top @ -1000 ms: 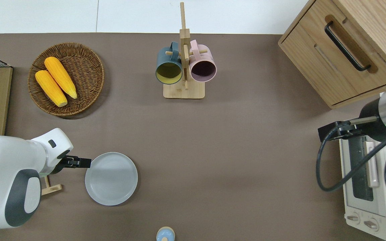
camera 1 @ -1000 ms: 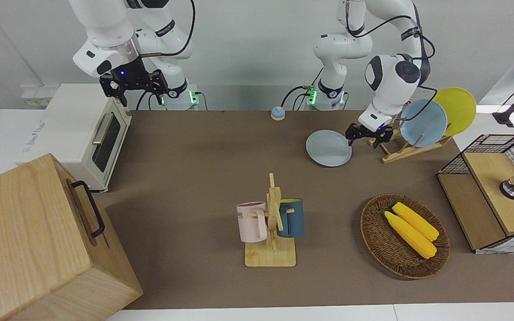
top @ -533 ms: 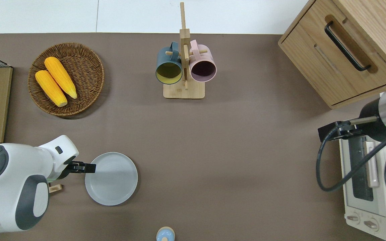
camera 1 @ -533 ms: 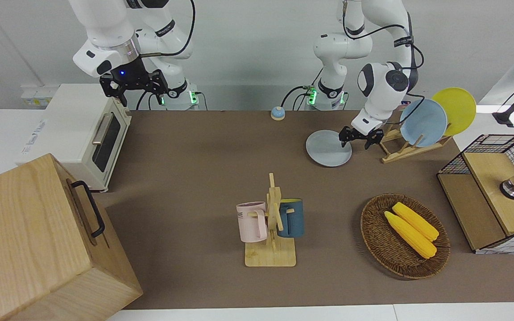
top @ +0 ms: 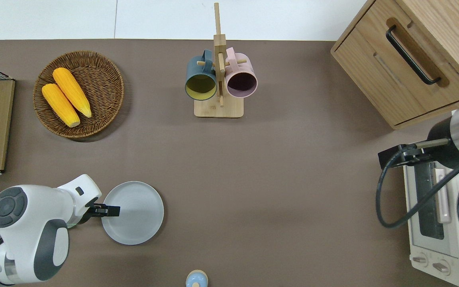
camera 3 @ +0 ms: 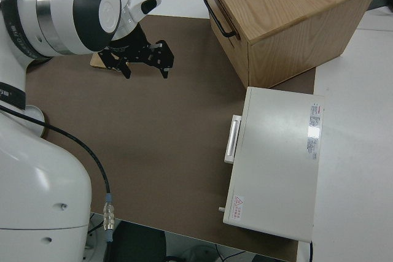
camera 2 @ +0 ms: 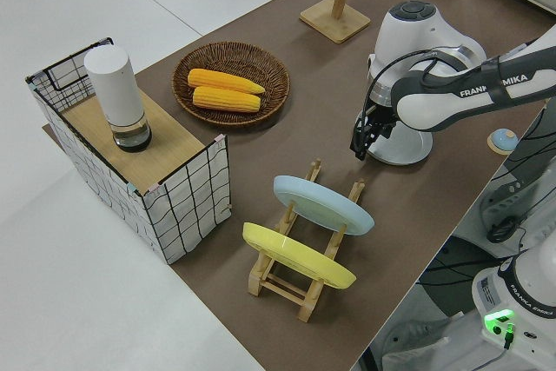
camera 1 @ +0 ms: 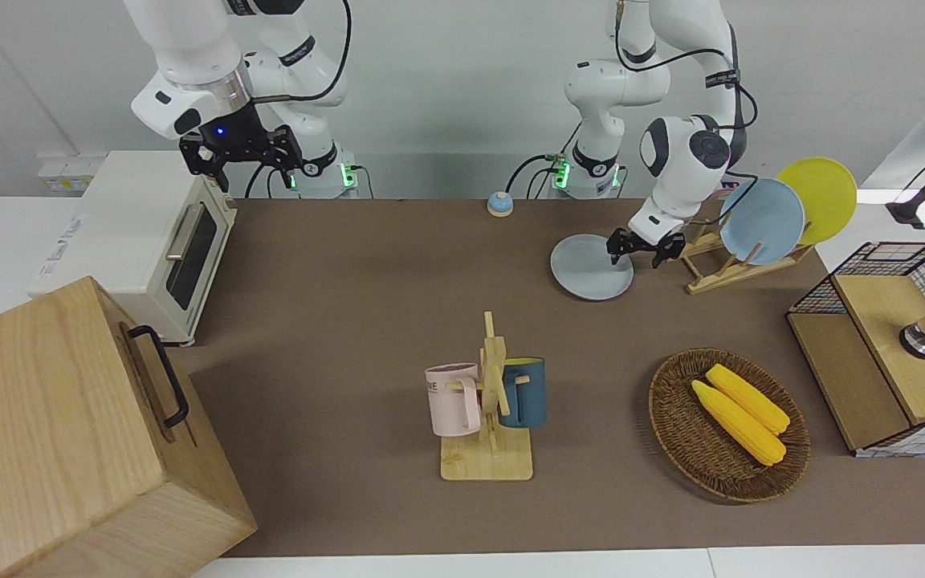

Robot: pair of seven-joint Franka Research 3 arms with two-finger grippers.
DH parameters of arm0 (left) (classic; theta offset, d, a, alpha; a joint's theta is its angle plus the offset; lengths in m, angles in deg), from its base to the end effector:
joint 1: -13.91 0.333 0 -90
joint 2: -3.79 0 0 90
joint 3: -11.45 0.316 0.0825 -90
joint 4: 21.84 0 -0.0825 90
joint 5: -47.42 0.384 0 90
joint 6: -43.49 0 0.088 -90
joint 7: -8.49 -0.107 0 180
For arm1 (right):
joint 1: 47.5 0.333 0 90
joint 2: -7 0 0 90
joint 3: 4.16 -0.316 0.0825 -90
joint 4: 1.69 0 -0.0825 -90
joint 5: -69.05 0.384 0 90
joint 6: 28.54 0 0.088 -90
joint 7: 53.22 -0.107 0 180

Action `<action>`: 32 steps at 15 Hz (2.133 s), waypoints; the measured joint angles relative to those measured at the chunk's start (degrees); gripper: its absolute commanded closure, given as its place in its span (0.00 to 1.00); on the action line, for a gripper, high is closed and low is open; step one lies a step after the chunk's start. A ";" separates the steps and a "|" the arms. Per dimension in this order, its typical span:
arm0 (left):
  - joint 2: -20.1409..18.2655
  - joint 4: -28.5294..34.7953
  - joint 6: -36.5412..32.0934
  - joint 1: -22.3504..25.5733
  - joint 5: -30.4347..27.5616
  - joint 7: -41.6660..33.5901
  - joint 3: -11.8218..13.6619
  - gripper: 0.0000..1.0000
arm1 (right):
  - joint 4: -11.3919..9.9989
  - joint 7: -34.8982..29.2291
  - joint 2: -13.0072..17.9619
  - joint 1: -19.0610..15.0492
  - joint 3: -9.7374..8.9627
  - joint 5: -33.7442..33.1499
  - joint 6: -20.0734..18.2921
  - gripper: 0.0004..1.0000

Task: Pick gray plate from table and place it on lower plate rack with left arm
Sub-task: 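Grasp the rim of the gray plate nearest the left gripper, then lift the gray plate with the left gripper toward the wooden rack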

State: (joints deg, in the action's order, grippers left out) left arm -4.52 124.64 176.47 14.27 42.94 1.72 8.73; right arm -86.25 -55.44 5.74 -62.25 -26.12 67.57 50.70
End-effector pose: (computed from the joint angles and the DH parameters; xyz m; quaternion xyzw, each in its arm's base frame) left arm 0.4311 -0.0188 0.3119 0.9974 -0.0512 -0.0443 0.0257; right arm 0.5375 0.0622 0.6419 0.9975 0.0420 -0.0557 0.0133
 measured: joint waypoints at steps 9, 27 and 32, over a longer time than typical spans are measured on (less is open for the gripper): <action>1.95 0.20 1.31 -0.01 -0.01 0.09 0.00 1.00 | 0.00 0.00 0.00 0.00 0.00 0.00 0.00 0.02; 0.46 -5.78 -7.21 -0.04 -0.18 -0.06 0.57 1.00 | 0.00 0.00 0.00 0.00 0.00 0.00 0.00 0.02; -0.07 -15.15 -18.52 0.00 -0.18 -0.06 0.96 1.00 | 0.00 0.00 0.00 0.00 0.00 0.00 0.00 0.02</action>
State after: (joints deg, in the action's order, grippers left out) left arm -4.59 109.49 157.95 14.27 42.77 1.66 9.69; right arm -86.24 -55.44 5.74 -62.25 -26.12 67.57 50.70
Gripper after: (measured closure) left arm 0.969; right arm 0.013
